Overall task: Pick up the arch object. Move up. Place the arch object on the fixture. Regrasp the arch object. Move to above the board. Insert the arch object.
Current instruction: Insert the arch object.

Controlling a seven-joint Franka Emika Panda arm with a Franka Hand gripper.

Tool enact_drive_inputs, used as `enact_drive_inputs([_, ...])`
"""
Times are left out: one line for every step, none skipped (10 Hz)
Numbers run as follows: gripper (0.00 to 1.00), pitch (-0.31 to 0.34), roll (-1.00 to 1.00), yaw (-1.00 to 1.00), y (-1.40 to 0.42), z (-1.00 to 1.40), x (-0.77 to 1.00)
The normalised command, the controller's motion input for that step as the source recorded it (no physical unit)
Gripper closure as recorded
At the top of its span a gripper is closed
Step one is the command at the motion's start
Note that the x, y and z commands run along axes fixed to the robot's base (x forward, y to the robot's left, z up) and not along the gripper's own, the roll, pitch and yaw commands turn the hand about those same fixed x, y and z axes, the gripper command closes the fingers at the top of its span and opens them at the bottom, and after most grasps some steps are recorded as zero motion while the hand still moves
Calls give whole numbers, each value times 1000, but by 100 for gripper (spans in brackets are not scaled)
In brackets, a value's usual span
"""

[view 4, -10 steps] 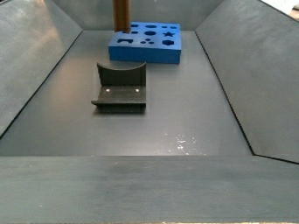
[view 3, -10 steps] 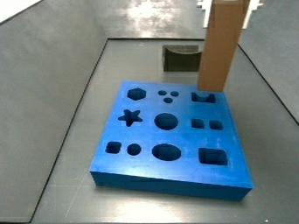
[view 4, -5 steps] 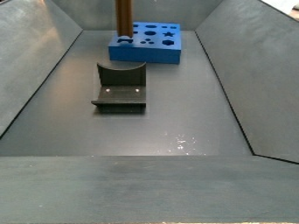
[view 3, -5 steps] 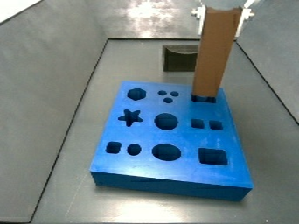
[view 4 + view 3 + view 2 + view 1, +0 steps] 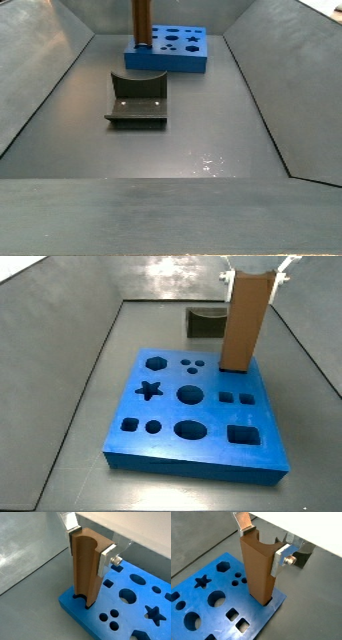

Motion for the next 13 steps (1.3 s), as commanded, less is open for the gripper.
enact_drive_inputs([100,0,0,0,23,0,-46])
enact_drive_inputs([100,0,0,0,3,-74,37])
enact_drive_inputs([100,0,0,0,0,-91,97])
enact_drive_inputs([100,0,0,0,11,-71,100])
enact_drive_inputs([100,0,0,0,17,-60,126])
enact_drive_inputs([100,0,0,0,0,-91,146])
enact_drive_inputs([100,0,0,0,0,-126,114])
enact_drive_inputs([100,0,0,0,9,-109,89])
enact_drive_inputs([100,0,0,0,66,-120,31])
enact_drive_inputs([100,34,3,0,160,-209,-71])
enact_drive_inputs([100,33,3,0,237,-260,-254])
enact_drive_inputs([100,16,0,0,211,-263,-249])
enact_drive_inputs([100,31,0,0,157,-266,-117])
